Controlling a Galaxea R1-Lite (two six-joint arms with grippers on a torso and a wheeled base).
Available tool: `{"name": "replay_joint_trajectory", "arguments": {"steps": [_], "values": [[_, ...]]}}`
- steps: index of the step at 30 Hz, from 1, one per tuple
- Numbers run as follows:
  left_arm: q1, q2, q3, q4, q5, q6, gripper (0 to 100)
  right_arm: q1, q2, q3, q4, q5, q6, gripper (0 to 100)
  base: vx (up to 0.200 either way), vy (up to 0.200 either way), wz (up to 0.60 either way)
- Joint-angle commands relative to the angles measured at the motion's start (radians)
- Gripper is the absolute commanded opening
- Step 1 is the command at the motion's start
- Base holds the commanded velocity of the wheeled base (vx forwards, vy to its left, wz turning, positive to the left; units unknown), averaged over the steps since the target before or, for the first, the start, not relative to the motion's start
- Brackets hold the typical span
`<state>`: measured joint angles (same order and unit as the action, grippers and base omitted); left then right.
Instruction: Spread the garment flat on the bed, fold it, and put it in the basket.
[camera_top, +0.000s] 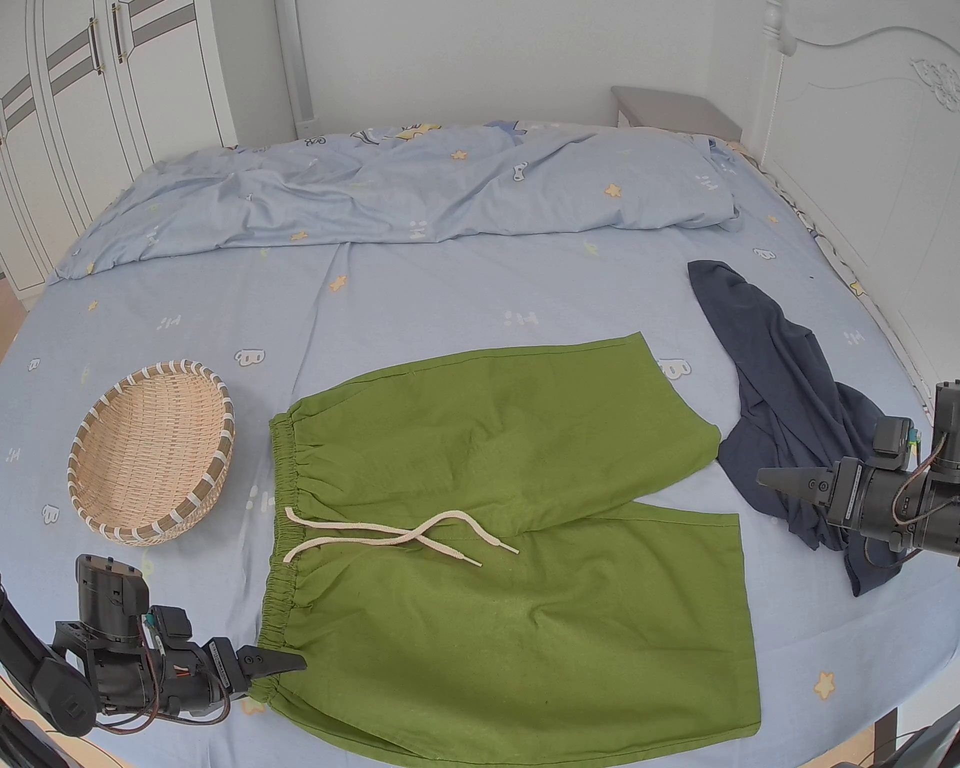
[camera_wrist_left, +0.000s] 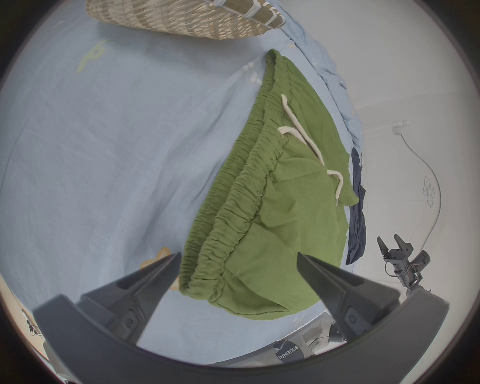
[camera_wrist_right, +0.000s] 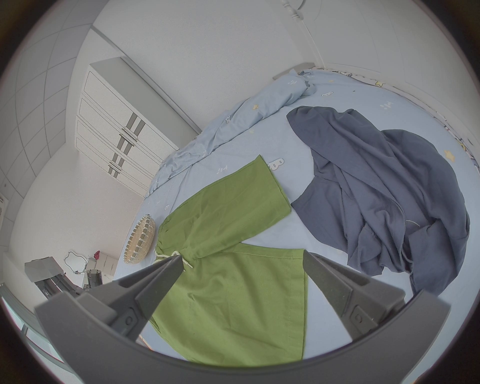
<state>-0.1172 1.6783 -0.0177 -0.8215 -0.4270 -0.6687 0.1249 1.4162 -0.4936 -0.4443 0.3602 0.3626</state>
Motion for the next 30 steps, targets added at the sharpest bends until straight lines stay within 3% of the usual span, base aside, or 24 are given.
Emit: {"name": "replay_joint_trajectory", "arguments": {"steps": [1, 7, 14, 21, 26, 30], "values": [[0.001, 0.035, 0.015, -0.004, 0.001, -0.002, 0, -0.001, 0.004, 0.000, -0.001, 0.000, 0.001, 100, 0.000, 0.000, 0.00], [0.010, 0.020, 0.016, 0.005, 0.004, -0.002, 0, -0.001, 0.004, 0.000, -0.001, 0.000, 0.001, 100, 0.000, 0.000, 0.00], [0.083, -0.104, 0.016, 0.082, 0.002, 0.006, 0, -0.010, -0.008, 0.020, 0.010, -0.001, -0.001, 100, 0.000, 0.000, 0.00], [0.082, -0.177, 0.016, 0.133, -0.006, 0.009, 0, 0.004, -0.011, 0.228, 0.009, -0.001, -0.014, 100, 0.000, 0.000, 0.00], [0.080, -0.164, 0.016, 0.131, 0.001, 0.009, 0, 0.009, -0.010, 0.397, 0.007, 0.003, -0.099, 100, 0.000, 0.000, 0.00], [0.076, -0.163, 0.016, 0.133, 0.001, 0.009, 0, 0.013, -0.016, 0.464, 0.009, 0.020, -0.111, 100, 0.000, 0.000, 0.00]]}}
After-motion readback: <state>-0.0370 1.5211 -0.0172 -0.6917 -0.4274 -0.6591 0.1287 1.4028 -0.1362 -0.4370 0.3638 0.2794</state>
